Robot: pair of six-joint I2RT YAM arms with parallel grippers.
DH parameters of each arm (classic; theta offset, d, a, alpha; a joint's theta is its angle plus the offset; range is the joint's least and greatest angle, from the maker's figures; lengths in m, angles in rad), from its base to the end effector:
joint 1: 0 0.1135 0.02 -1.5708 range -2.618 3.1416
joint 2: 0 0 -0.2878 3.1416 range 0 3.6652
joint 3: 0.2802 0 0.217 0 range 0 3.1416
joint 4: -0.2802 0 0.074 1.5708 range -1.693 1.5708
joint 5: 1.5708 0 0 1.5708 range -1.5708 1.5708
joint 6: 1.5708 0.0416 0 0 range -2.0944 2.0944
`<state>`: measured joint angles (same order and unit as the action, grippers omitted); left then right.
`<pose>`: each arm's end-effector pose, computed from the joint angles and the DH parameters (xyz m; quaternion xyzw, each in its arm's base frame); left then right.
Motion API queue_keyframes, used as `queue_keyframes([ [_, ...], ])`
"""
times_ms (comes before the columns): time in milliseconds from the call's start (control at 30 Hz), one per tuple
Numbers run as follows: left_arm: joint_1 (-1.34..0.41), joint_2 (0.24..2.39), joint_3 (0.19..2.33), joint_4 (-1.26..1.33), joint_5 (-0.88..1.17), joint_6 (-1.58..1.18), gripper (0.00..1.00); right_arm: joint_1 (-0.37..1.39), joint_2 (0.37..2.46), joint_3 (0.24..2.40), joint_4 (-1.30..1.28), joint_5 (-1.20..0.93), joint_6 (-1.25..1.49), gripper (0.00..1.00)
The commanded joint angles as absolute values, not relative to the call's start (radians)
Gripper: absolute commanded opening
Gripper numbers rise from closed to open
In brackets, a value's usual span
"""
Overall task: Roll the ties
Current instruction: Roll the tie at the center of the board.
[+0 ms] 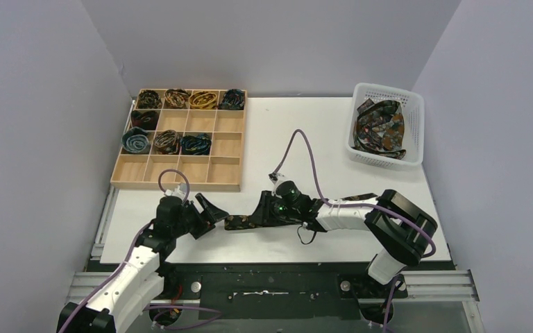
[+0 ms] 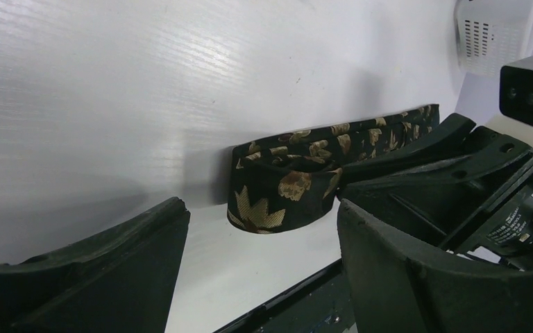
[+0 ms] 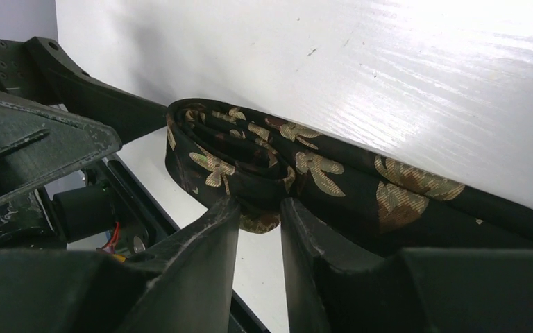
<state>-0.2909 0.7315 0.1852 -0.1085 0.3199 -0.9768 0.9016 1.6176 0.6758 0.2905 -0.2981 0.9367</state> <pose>0.0970 -0.0427 0.1796 -0.2314 0.8576 -0.3736 0.2671 0.1735 0.2391 0.1987 -0.0503 0.8872 0.4296 0.1603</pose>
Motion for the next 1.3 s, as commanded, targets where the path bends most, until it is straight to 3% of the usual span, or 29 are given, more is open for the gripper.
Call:
queue_keyframes([
  [0,-0.284,0.707,0.162,-0.101,0.356,-0.972,0.75,0.887,1.628,0.674,0.362,-0.318,0.951,0.33],
  [133,-0.284,0.681,0.147,-0.098,0.364,-0.979,0.75,0.887,1.592,0.698,0.31,-0.308,0.909,0.4],
  [433,-0.284,0.735,0.169,-0.076,0.381,-0.948,0.76,0.89,1.509,0.672,0.293,-0.309,0.902,0.44],
  [1267,-0.284,0.8,0.121,0.092,0.494,-0.923,0.75,0.885,1.663,0.69,0.325,-0.321,0.948,0.36],
])
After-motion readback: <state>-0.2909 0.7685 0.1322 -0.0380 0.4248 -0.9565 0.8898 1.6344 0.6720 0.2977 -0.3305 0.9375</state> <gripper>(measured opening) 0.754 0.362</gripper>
